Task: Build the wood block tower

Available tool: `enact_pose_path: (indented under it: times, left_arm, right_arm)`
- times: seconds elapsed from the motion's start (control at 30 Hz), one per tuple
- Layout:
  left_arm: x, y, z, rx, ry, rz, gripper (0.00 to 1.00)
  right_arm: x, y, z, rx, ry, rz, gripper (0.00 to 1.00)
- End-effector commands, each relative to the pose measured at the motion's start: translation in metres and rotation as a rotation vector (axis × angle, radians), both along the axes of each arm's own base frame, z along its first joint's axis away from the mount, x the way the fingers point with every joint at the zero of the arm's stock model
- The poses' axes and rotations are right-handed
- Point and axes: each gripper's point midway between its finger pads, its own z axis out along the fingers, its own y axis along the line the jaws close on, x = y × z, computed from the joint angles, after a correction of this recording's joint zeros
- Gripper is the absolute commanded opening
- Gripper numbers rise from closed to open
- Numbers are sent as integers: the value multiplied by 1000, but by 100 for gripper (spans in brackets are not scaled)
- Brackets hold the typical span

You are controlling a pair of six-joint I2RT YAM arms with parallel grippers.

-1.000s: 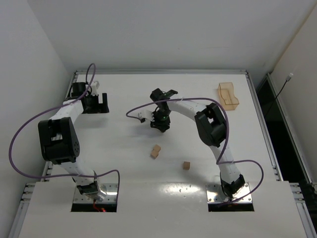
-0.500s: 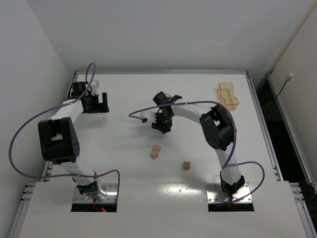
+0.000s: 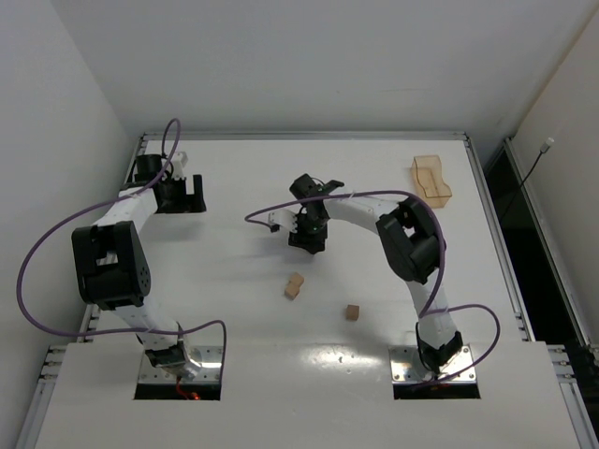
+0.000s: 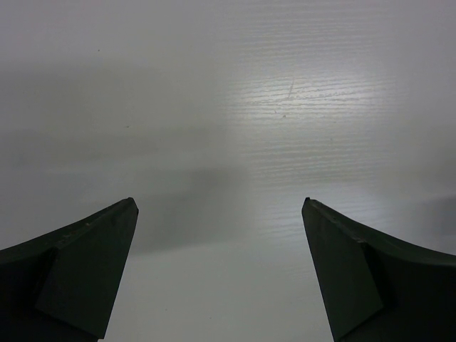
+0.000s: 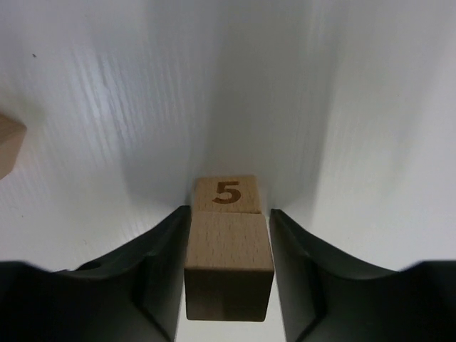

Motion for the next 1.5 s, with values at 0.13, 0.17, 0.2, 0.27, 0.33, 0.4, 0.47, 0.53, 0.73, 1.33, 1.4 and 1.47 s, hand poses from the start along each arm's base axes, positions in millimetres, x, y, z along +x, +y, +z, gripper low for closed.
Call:
enact_pose_path:
  times: [0.13, 0.17, 0.2, 0.27, 0.33, 0.4, 0.47, 0.53, 0.73, 1.33, 1.4, 1.47]
  left_arm:
    - [12, 4, 11, -17, -39, 2, 100]
    - [12, 4, 11, -17, -39, 2, 100]
    - [12, 4, 11, -17, -39, 2, 100]
    - [12, 4, 11, -17, -39, 2, 100]
    - [12, 4, 11, -17, -39, 2, 100]
    - [12, 4, 11, -17, -39, 2, 100]
    - [12, 4, 11, -17, -39, 2, 100]
    - [12, 4, 11, -17, -39, 2, 100]
    - [12, 4, 11, -17, -39, 2, 100]
    - [-22, -61, 42, -16, -58, -213, 100]
    - [-35, -76, 45, 31, -58, -253, 100]
    - [-50, -108, 43, 56, -49, -336, 100]
  right_arm:
    - [-1, -5, -3, -10, -20, 24, 60]
    - [-1, -4, 1, -4, -27, 24, 60]
    - [-1, -4, 1, -4, -27, 24, 61]
    - [1, -1, 5, 14, -37, 26, 63]
    - [-4, -1, 7, 25, -27, 30, 69]
    - [0, 7, 25, 80, -68, 36, 72]
    - [1, 10, 37, 111, -88, 32, 73]
    - [4, 15, 49, 142, -110, 27, 75]
    - [8, 18, 75, 170, -137, 11, 76]
    - [33, -109, 214, 254, -506, -496, 82]
    - [39, -124, 225, 289, -533, -568, 80]
    - [51, -147, 238, 302, -580, -692, 76]
